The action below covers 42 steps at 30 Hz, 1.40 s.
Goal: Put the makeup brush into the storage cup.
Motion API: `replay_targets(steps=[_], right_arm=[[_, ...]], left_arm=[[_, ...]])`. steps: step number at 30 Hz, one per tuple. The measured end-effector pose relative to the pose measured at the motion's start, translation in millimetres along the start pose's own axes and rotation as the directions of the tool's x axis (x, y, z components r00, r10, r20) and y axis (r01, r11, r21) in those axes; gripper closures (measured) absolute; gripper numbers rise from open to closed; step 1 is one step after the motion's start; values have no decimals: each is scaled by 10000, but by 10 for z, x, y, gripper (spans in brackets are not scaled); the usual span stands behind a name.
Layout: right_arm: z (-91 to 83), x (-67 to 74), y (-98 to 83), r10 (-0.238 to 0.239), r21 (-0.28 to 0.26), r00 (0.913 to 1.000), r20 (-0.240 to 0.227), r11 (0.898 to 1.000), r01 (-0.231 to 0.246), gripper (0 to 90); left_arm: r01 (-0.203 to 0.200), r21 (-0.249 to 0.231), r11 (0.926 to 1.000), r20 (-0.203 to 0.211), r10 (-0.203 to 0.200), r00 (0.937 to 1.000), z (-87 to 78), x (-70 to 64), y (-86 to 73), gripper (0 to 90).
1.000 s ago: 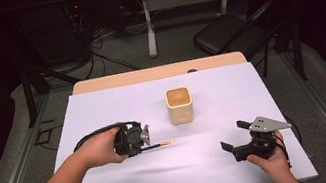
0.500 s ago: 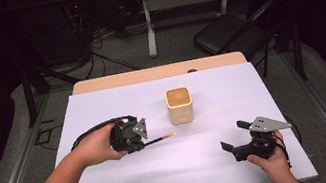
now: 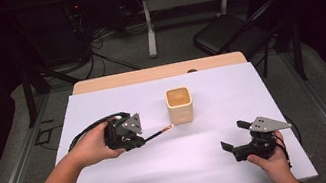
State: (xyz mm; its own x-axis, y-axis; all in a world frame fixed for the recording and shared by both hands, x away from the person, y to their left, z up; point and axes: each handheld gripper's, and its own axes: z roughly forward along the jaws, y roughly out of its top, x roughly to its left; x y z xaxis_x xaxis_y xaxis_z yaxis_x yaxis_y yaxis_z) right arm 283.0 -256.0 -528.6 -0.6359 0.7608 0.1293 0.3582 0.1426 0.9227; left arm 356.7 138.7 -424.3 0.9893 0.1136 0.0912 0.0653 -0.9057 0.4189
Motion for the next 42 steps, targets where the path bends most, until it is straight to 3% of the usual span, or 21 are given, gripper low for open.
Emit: replay_targets(steps=[10,17,18,22,23,29,31,34,39,40,42], right_arm=[[-1,0,0,-9,-5,10000,20,10000,9,11],[-1,1,0,-8,4,10000,22,10000,8,11],[0,1,1,-14,6,10000,19,10000,14,11],[-1,0,1,-19,12,10000,23,10000,19,11],[0,0,1,-8,10,10000,19,10000,8,11],[2,8,0,-21,56,10000,1,10000,21,11],[-3,6,1,-5,83,10000,4,10000,5,11],[-8,-3,2,-2,14,10000,30,10000,2,11],[-7,0,3,1,11,10000,28,10000,-1,11],[-5,2,3,-11,15,10000,25,10000,11,11],[-4,2,3,-26,46,10000,19,10000,26,11]], left_arm=[[413,-1154,9925,177,-396,9991,-71,31,-77,847],[569,-1508,9869,257,-536,9982,-75,40,-127,848],[627,-1670,9840,119,-615,9980,-69,34,-135,848],[716,-1998,9772,214,-687,9974,-86,47,-152,847],[790,-2182,9727,201,-764,9969,-81,44,-156,847],[772,-2418,9672,206,-744,9970,-102,46,-152,847],[865,-2698,9590,245,-830,9962,-108,40,-153,847],[936,-2855,9538,270,-896,9956,-113,37,-159,847],[1098,-3346,9359,346,-1043,9939,-133,28,-164,847],[1158,-3591,9261,333,-1113,9932,-138,16,-160,847],[1178,-3688,9220,341,-1132,9930,-140,10,-156,847]])
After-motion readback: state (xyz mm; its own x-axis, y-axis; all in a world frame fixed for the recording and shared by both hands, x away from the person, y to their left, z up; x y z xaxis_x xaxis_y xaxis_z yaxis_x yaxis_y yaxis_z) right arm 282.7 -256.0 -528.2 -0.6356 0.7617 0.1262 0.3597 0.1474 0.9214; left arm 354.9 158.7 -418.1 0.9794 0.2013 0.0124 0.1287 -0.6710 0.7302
